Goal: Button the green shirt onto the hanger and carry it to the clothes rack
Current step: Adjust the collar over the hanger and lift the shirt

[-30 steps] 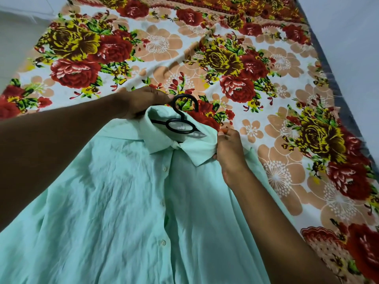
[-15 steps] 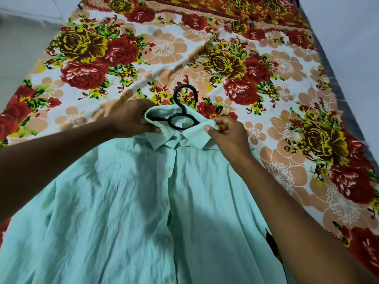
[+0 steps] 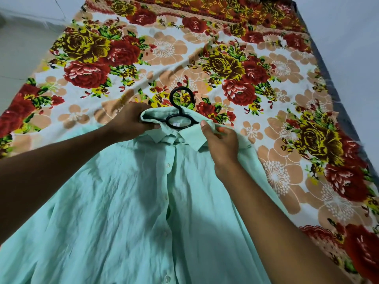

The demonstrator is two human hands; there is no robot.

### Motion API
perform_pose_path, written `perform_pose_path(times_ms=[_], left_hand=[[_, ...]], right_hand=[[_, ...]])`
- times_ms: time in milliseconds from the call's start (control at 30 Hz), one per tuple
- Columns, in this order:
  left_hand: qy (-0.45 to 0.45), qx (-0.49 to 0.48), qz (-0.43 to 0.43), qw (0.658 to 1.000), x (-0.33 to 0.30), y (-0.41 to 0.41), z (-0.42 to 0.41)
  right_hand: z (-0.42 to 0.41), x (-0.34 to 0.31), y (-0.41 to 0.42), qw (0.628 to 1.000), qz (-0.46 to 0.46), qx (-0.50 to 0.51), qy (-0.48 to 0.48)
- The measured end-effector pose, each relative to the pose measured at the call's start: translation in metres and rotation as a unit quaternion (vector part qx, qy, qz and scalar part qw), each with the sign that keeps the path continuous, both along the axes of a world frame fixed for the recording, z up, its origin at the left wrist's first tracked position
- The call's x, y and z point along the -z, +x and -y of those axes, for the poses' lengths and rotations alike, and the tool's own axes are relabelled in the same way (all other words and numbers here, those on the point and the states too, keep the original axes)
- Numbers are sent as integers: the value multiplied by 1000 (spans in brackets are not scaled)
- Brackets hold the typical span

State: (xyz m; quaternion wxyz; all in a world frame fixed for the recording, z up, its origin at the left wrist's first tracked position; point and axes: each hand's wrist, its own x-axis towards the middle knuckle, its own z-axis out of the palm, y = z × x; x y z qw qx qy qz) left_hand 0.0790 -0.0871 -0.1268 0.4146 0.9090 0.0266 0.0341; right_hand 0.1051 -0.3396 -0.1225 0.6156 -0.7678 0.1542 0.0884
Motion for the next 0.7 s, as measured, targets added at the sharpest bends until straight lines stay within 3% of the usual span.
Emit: perform_pose_path(times_ms=[67, 200, 333, 400, 500, 600, 700], left_hand=[[-11, -1, -6, 1000, 3, 0, -1], [-24, -3, -8, 1000, 7, 0, -4], [-28, -1, -6, 1000, 6, 0, -4], [-46, -11, -7, 999, 4, -1, -4], [-61, -12, -3, 998, 3, -1, -3], [-38, -7, 6, 999, 3, -3, -3], [-32, -5, 12, 999, 4, -5, -4]], right_hand=[[-7, 2, 5, 993, -64, -5, 95], [-17, 0, 6, 977, -58, 68, 195], [-15, -2, 4, 930, -82, 64, 353], [-14, -2, 4, 916, -74, 61, 388], [-12, 5, 6, 942, -72, 37, 327], [-3, 4, 3, 986, -47, -32, 158], [13, 4, 2, 992, 9, -92, 88]])
